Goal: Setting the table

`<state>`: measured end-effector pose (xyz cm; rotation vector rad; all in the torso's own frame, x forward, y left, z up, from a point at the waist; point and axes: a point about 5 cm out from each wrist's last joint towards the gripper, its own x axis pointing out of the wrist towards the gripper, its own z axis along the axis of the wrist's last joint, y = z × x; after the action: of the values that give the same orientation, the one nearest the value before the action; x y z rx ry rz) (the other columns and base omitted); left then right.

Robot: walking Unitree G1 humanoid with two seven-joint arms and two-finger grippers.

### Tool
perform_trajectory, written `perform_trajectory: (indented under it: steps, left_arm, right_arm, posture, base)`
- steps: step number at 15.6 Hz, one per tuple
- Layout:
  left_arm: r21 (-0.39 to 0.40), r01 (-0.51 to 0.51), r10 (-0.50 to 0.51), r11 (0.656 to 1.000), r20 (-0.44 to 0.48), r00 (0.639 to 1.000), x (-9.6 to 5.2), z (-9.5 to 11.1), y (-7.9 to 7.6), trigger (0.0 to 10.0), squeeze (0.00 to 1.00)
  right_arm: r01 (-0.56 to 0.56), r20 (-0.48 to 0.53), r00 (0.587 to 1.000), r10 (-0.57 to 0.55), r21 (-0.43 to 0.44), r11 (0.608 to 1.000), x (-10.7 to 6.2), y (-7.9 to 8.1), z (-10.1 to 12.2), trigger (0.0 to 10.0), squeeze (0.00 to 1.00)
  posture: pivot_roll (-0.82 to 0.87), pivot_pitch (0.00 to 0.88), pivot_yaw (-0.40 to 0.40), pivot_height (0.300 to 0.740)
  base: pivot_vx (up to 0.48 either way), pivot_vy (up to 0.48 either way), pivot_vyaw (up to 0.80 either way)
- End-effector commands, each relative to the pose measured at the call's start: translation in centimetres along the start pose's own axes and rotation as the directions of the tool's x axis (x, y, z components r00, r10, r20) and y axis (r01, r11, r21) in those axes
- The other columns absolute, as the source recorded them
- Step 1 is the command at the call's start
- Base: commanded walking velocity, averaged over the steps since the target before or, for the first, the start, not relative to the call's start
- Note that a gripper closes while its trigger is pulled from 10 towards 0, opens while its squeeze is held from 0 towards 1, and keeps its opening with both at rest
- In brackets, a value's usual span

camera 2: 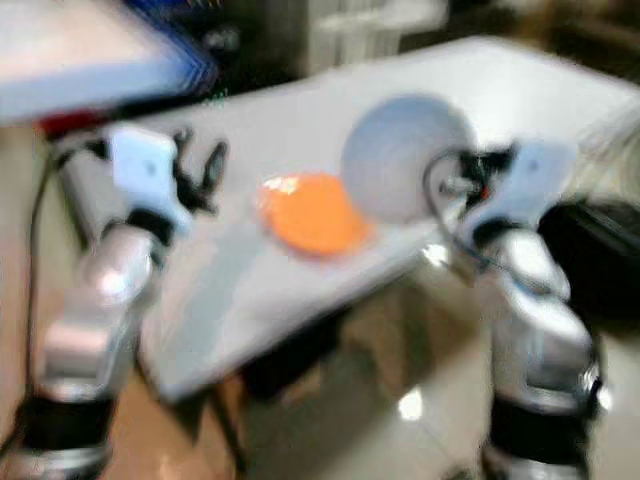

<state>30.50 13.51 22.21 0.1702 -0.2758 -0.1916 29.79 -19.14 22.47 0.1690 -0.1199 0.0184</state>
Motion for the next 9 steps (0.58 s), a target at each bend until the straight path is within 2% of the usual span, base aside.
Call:
perform_trajectory:
  steps: [1, 3, 6, 9]
  left_arm:
    - [0.014, 0.038, -0.038, 0.999, 0.006, 0.999, -0.1, 0.3, -0.7, 10.0, 0.00]
    - [0.032, 0.115, -0.114, 0.993, -0.021, 0.993, -0.7, 0.2, -1.3, 10.0, 0.00]
    - [0.029, 0.161, -0.160, 0.986, -0.035, 0.986, -1.5, -0.1, -1.6, 10.0, 0.00]
    - [-0.034, 0.317, -0.317, 0.948, -0.016, 0.948, -2.2, 0.3, -3.2, 10.0, 0.00]
  right_arm:
    - [0.002, 0.032, 0.999, -0.004, 0.048, 0.999, -0.3, -0.6, 0.8, 10.0, 0.00]
    - [-0.035, 0.001, 0.999, 0.035, 0.049, 0.998, -0.5, -0.5, 0.4, 10.0, 0.00]
    - [-0.034, -0.043, 0.998, 0.037, 0.059, 0.998, -0.4, -0.6, -0.3, 10.0, 0.00]
    - [0.102, -0.146, 0.985, -0.090, 0.082, 0.991, 0.4, -1.9, -1.3, 10.0, 0.00]
  posture:
    - [-0.05, 0.000, -0.013, 0.740]
    - [-0.05, 0.000, -0.017, 0.740]
    - [-0.04, 0.000, -0.021, 0.740]
    - [-0.04, 0.000, -0.012, 0.740]
  base:
    - [0.000, 0.000, 0.00]
    - [0.000, 0.000, 0.00]
    - [0.000, 0.000, 0.00]
    - [0.000, 0.000, 0.00]
